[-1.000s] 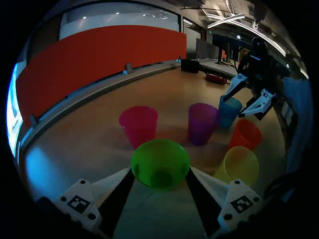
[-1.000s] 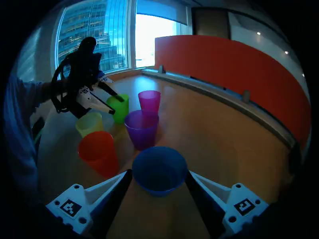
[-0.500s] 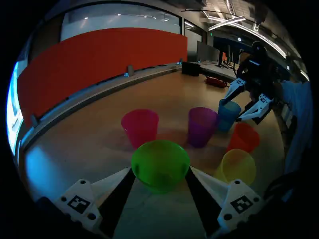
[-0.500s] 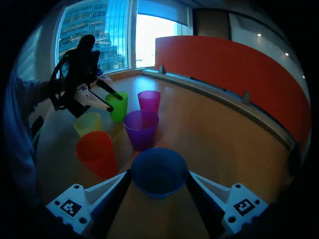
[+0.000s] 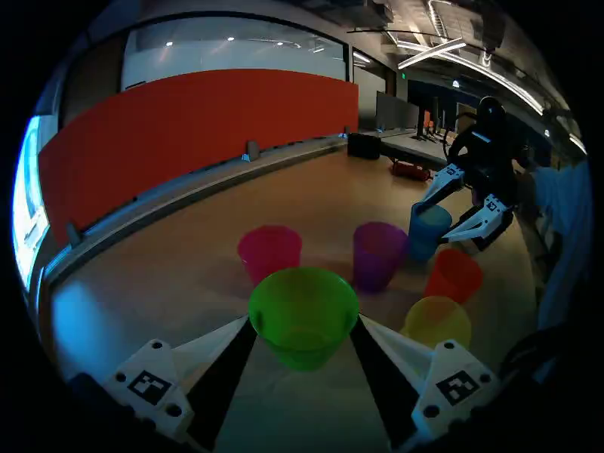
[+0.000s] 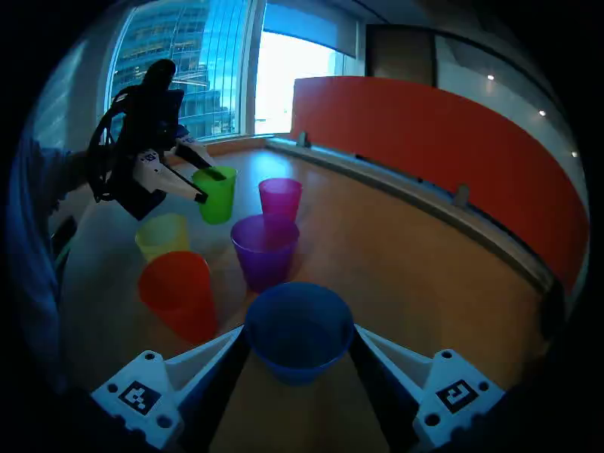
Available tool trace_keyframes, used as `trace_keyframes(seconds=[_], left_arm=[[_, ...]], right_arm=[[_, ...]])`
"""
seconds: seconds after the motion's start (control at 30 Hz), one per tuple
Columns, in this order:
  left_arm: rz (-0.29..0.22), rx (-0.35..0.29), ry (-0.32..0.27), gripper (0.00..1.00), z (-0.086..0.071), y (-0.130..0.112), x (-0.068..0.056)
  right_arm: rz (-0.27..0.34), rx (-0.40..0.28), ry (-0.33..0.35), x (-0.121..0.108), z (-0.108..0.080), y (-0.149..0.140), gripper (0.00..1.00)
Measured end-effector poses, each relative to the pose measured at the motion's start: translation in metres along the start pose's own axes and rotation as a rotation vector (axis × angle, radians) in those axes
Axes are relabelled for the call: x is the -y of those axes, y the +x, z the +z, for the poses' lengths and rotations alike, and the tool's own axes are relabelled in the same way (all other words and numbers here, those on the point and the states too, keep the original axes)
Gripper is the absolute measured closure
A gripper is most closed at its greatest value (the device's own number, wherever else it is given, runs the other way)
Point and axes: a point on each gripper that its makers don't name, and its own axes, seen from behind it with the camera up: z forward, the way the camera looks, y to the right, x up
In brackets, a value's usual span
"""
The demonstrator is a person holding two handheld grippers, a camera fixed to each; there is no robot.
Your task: Pour water
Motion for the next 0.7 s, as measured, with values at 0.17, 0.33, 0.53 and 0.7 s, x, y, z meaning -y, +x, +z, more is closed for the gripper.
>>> trace_keyframes(seconds=[0.17, 0.33, 0.53, 0.7], left_arm=[[-0.014, -0.046, 0.015, 0.14, -0.010, 0.012, -0.001], [-0.028, -0.099, 0.024, 0.14, -0.023, 0.030, -0.004], [-0.041, -0.168, 0.032, 0.14, -0.039, 0.053, -0.007], [-0.019, -0.222, 0.045, 0.14, -0.053, 0.073, -0.013]], right_arm=[[0.022, -0.059, -0.019, -0.003, -0.009, 0.019, 0.09], [0.038, -0.115, -0.028, -0.004, -0.020, 0.040, 0.09], [0.039, -0.184, -0.039, -0.003, -0.033, 0.069, 0.09], [0.026, -0.247, -0.050, -0.002, -0.047, 0.098, 0.09]])
